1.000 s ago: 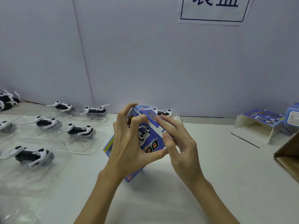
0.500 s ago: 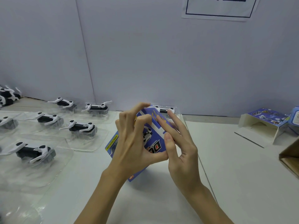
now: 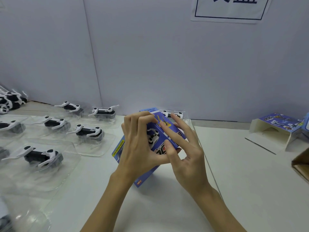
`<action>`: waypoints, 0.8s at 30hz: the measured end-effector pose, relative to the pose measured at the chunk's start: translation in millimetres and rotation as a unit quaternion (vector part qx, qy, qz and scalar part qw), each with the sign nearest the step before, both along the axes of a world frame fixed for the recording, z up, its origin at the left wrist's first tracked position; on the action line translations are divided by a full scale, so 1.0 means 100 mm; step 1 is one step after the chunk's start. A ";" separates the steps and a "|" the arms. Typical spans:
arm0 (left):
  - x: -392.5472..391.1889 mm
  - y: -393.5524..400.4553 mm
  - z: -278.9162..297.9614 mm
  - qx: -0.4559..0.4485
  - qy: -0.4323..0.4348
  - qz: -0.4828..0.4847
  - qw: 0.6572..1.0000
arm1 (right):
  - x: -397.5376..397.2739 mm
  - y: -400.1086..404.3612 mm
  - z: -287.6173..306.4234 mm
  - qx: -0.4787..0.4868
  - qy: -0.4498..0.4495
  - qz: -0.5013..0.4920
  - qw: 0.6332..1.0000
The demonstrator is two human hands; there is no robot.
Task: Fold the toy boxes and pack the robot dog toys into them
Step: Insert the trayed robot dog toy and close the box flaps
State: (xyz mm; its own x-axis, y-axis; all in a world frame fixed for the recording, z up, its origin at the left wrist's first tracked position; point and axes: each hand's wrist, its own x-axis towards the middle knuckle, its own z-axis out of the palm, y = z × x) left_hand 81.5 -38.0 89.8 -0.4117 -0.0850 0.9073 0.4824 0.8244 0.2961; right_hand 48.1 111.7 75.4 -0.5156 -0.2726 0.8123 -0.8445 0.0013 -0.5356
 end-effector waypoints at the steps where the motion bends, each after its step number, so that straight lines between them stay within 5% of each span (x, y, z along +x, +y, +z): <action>1: 0.00 0.00 0.00 0.002 0.002 0.001 1.000 | -0.01 0.00 0.00 0.004 0.009 -0.001 1.000; 10: -0.05 0.01 -0.07 -0.042 0.018 0.017 0.999 | -0.11 0.10 -0.02 0.064 0.024 0.016 0.998; 19: -0.08 0.02 -0.09 -0.040 0.018 0.024 0.999 | -0.07 0.08 0.01 0.083 0.121 -0.133 0.980; 24: -0.11 -0.04 -0.19 -0.103 -0.100 0.014 0.990 | -0.24 0.13 -0.11 0.008 -0.041 -0.101 0.994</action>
State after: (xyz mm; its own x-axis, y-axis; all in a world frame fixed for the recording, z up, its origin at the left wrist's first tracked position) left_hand 70.6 -42.4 70.4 -0.5847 0.0794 0.8074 0.4075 0.8893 0.2076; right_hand 24.2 124.2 64.6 -0.6248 -0.1685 0.7624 -0.7801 0.1754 -0.6006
